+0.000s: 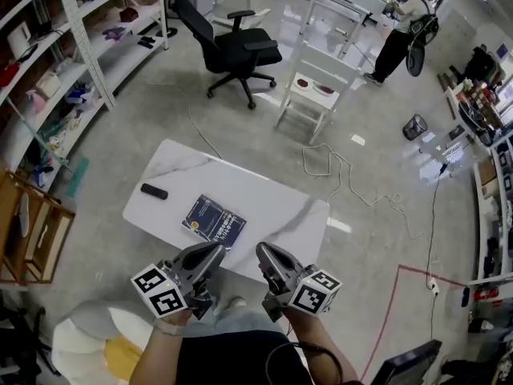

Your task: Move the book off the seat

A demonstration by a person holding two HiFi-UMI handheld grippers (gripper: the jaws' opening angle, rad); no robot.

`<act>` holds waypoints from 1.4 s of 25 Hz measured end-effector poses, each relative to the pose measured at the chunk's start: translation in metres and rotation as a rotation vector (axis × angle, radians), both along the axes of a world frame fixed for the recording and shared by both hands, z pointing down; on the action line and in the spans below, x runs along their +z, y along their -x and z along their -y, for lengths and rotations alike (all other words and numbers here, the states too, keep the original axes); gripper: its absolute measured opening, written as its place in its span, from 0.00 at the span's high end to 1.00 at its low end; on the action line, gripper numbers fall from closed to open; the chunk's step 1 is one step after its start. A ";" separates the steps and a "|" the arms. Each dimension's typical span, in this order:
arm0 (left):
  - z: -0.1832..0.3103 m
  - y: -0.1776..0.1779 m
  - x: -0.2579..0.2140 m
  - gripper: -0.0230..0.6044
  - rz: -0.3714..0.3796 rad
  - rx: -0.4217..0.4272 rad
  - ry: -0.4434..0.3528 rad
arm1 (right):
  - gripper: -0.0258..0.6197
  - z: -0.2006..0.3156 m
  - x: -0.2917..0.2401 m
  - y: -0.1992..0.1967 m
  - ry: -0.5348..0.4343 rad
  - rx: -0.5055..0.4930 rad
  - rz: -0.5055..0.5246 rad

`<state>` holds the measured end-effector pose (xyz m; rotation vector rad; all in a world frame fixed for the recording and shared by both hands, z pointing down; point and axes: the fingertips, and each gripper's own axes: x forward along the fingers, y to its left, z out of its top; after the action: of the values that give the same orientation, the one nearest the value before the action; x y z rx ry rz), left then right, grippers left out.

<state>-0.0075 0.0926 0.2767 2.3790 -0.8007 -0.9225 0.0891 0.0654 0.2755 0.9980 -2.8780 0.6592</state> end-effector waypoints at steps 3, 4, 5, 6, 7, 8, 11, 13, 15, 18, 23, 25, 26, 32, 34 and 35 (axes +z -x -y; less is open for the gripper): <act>-0.016 0.005 -0.035 0.96 -0.004 -0.054 -0.051 | 0.94 -0.014 -0.028 0.003 -0.060 -0.031 0.003; -0.023 0.006 -0.046 0.96 0.002 -0.069 -0.066 | 0.94 -0.019 -0.037 0.005 -0.073 -0.036 0.005; -0.030 0.007 -0.055 0.96 0.013 -0.079 -0.080 | 0.94 -0.025 -0.046 0.007 -0.084 -0.042 0.007; -0.036 0.007 -0.063 0.96 0.027 -0.085 -0.091 | 0.94 -0.031 -0.055 0.010 -0.095 -0.049 0.007; -0.042 0.006 -0.071 0.96 0.039 -0.088 -0.098 | 0.94 -0.037 -0.064 0.013 -0.108 -0.058 0.003; -0.048 0.006 -0.077 0.96 0.050 -0.088 -0.101 | 0.94 -0.043 -0.072 0.017 -0.124 -0.067 -0.005; -0.065 0.005 -0.087 0.96 0.108 -0.091 -0.110 | 0.94 -0.064 -0.093 0.029 -0.188 -0.094 -0.048; -0.075 0.008 -0.095 0.96 0.151 -0.105 -0.136 | 0.94 -0.075 -0.105 0.038 -0.246 -0.114 -0.081; -0.083 0.014 -0.104 0.96 0.171 -0.106 -0.164 | 0.94 -0.084 -0.115 0.048 -0.300 -0.132 -0.105; -0.091 0.025 -0.116 0.96 0.178 -0.094 -0.196 | 0.94 -0.092 -0.128 0.061 -0.331 -0.148 -0.103; -0.102 0.043 -0.131 0.96 0.138 -0.049 -0.209 | 0.94 -0.105 -0.145 0.077 -0.380 -0.154 -0.096; -0.103 0.053 -0.136 0.96 0.111 -0.043 -0.208 | 0.94 -0.109 -0.147 0.084 -0.402 -0.152 -0.102; -0.105 0.057 -0.137 0.96 0.110 -0.040 -0.213 | 0.94 -0.111 -0.148 0.087 -0.410 -0.148 -0.104; -0.108 0.071 -0.140 0.96 0.164 -0.034 -0.264 | 0.94 -0.113 -0.150 0.100 -0.453 -0.117 -0.121; -0.105 0.075 -0.139 0.96 0.181 -0.041 -0.265 | 0.94 -0.112 -0.148 0.103 -0.465 -0.100 -0.142; -0.104 0.077 -0.138 0.96 0.184 -0.040 -0.263 | 0.94 -0.112 -0.147 0.104 -0.474 -0.094 -0.152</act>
<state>-0.0843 0.1968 0.1383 2.7172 -0.8429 -0.8802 -0.0153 0.1770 0.1288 0.8883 -2.9774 -0.1126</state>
